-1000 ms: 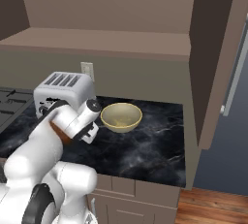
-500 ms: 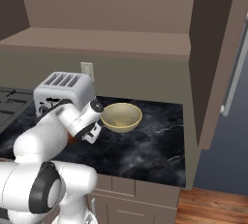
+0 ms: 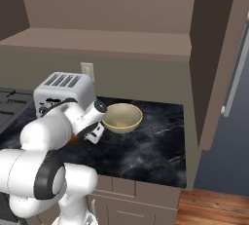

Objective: Open the cabinet. Pick the bowls from the counter and place them in the cabinet. Then close the cabinet.

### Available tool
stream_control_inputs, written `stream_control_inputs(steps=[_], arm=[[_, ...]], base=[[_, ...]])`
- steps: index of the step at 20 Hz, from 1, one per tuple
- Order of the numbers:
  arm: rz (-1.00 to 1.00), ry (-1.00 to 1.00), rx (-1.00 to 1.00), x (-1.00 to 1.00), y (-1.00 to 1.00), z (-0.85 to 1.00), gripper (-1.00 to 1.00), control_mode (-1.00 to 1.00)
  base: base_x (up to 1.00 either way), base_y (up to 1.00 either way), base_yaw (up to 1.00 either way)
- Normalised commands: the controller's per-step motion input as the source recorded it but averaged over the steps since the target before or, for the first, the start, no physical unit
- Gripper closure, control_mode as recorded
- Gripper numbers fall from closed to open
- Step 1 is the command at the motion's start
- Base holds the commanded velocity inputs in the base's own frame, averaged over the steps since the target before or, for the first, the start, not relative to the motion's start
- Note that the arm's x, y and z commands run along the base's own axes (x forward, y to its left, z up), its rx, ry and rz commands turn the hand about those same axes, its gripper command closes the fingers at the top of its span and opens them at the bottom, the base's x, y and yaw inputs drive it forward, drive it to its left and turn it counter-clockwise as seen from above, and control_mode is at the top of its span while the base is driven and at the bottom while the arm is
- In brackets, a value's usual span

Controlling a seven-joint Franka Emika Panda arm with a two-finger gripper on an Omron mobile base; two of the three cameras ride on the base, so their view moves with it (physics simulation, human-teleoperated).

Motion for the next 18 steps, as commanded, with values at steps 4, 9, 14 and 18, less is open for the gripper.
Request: stream_control_inputs(steps=[4, 9, 14, 18], arm=[[0.0, 0.0, -0.01, 0.0, 0.4, -0.1, 1.0, -1.0], [0.0, 0.0, -0.01, 0.0, 0.2, -0.05, 1.0, -1.0], [0.0, -0.01, 0.0, -0.01, 0.1, -0.01, 1.0, -1.0], [-0.01, -0.12, 0.0, -0.34, 0.04, 0.07, 1.0, -1.0]], base=[[0.0, 0.0, 0.0], [0.0, 0.0, 0.0], [0.0, 0.0, 0.0], [0.0, 0.0, 0.0]])
